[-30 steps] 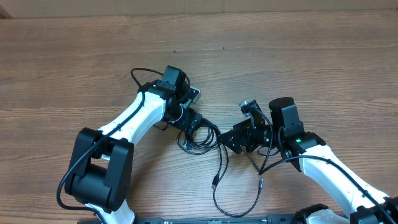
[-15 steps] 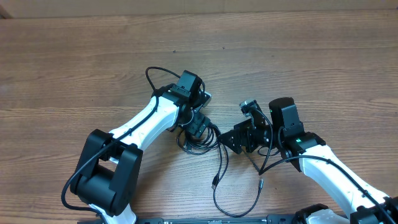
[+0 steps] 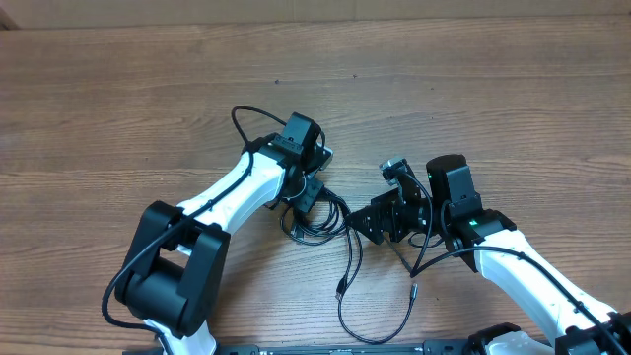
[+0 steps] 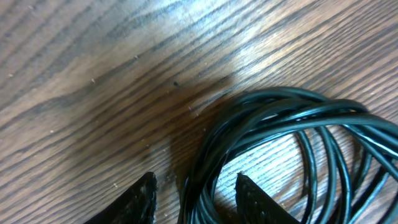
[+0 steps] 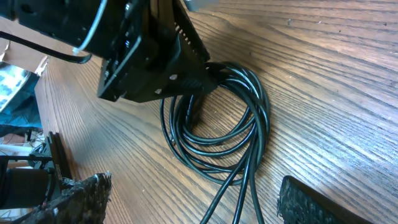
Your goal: Untangle cables
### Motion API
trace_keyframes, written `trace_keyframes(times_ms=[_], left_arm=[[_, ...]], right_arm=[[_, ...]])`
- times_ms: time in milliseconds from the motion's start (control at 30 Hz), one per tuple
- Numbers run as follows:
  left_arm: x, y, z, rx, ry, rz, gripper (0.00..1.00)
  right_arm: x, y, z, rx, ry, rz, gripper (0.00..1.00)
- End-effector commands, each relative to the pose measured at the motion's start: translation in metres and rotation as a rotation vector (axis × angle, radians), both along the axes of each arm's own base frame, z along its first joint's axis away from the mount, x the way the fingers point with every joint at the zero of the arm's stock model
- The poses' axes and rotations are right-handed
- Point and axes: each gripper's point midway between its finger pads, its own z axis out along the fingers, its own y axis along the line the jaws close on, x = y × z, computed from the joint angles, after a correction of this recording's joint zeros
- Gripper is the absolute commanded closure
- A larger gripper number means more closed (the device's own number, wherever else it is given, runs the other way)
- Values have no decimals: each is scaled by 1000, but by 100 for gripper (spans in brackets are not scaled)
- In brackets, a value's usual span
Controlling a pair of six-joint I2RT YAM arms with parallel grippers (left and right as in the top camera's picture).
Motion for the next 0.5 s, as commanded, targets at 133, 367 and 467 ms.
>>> trace_keyframes(times_ms=[133, 367, 467], left_arm=[[1, -5, -3, -11, 17, 1, 77], [-3, -12, -1, -53, 39, -7, 96], [-1, -10, 4, -57, 43, 2, 96]], right_arm=[[1, 1, 0, 0, 0, 0, 15], [1, 1, 0, -1, -1, -1, 15], [1, 1, 0, -1, 0, -1, 16]])
